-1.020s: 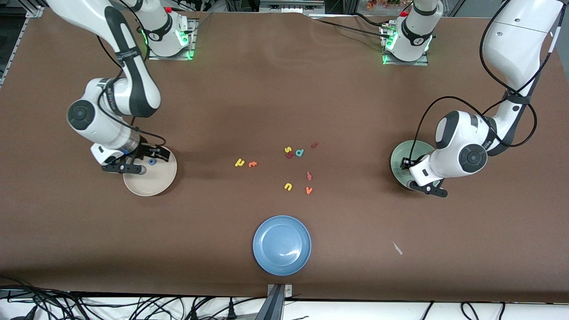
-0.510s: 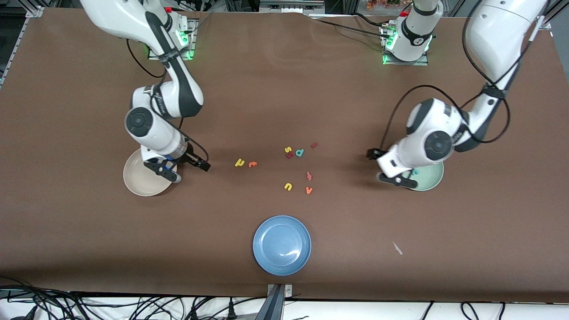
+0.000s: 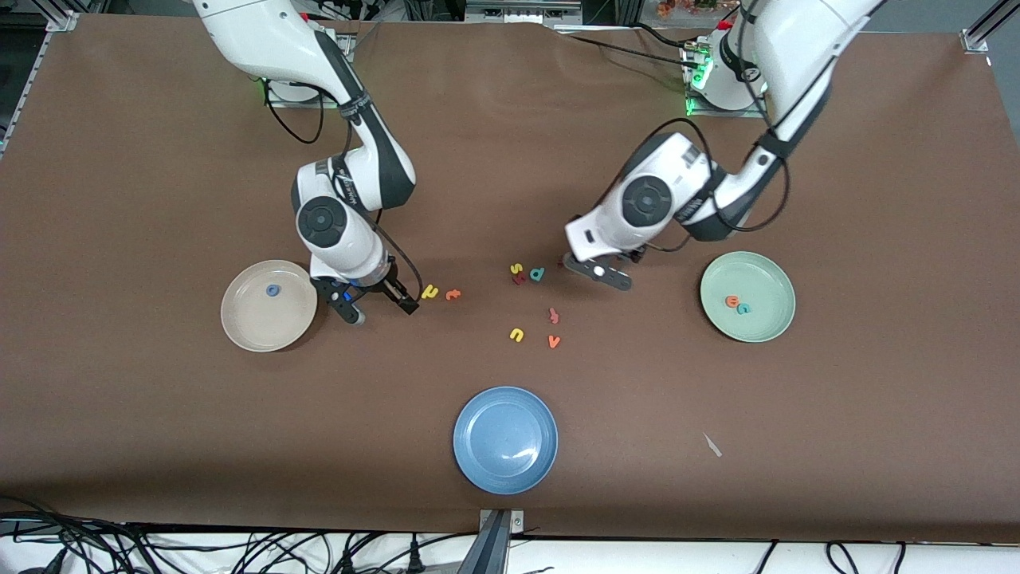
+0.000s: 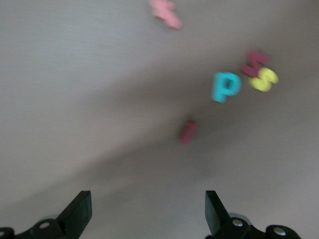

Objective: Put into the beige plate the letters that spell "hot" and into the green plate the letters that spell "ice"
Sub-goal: 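Reach the left gripper to the pink piece while the right gripper reaches the yellow h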

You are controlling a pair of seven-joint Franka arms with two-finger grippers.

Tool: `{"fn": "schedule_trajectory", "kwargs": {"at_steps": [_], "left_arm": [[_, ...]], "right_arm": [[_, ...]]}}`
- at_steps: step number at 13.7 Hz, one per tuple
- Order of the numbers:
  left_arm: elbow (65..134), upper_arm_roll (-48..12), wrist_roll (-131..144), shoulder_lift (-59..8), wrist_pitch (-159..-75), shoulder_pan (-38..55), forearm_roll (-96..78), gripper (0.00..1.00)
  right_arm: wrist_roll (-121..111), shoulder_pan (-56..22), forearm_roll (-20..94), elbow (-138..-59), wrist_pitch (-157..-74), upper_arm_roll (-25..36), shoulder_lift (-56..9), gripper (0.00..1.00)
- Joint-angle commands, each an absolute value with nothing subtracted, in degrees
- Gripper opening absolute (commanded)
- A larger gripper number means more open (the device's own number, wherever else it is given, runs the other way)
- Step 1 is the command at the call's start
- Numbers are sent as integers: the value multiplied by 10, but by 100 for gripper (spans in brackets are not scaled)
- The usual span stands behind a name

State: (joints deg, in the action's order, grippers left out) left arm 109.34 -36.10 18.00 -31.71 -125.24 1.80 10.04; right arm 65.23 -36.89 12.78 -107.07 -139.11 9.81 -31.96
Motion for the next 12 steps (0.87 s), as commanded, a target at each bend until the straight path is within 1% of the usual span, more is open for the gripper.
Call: {"fn": "schedule_trajectory", "kwargs": {"at_steps": [1, 2, 3, 4, 5, 6, 9, 10, 11, 12], "left_arm": [[1093, -356, 182, -331, -1282, 50, 115, 85], [1092, -352, 182, -344, -1296, 67, 118, 83], [1089, -347, 180, -360, -1327, 71, 147, 77], [1089, -347, 180, -374, -1354, 70, 185, 69], [1086, -347, 181, -390, -1372, 70, 205, 66], [1086, -346, 179, -394, -1376, 71, 217, 54], [1086, -345, 178, -395, -1376, 72, 229, 52], [1085, -345, 178, -400, -1377, 72, 233, 48], [1085, -344, 181, -401, -1377, 72, 249, 46], [1085, -344, 183, -402, -1377, 72, 260, 42]], "right_arm": [[704, -388, 133, -1028, -1384, 104, -357, 100], [715, -390, 132, -1020, -1385, 104, -364, 100], [722, -391, 133, -1016, -1385, 104, -371, 100], [729, -393, 133, -1012, -1386, 104, -375, 100], [736, -395, 134, -1009, -1386, 104, -379, 100], [740, -397, 134, -1009, -1386, 103, -381, 100], [745, -402, 137, -1009, -1391, 103, -387, 100], [747, -403, 137, -1008, -1395, 104, -389, 100], [747, -404, 138, -1006, -1395, 103, -390, 100], [747, -404, 138, -1005, -1395, 104, -391, 100]]}}
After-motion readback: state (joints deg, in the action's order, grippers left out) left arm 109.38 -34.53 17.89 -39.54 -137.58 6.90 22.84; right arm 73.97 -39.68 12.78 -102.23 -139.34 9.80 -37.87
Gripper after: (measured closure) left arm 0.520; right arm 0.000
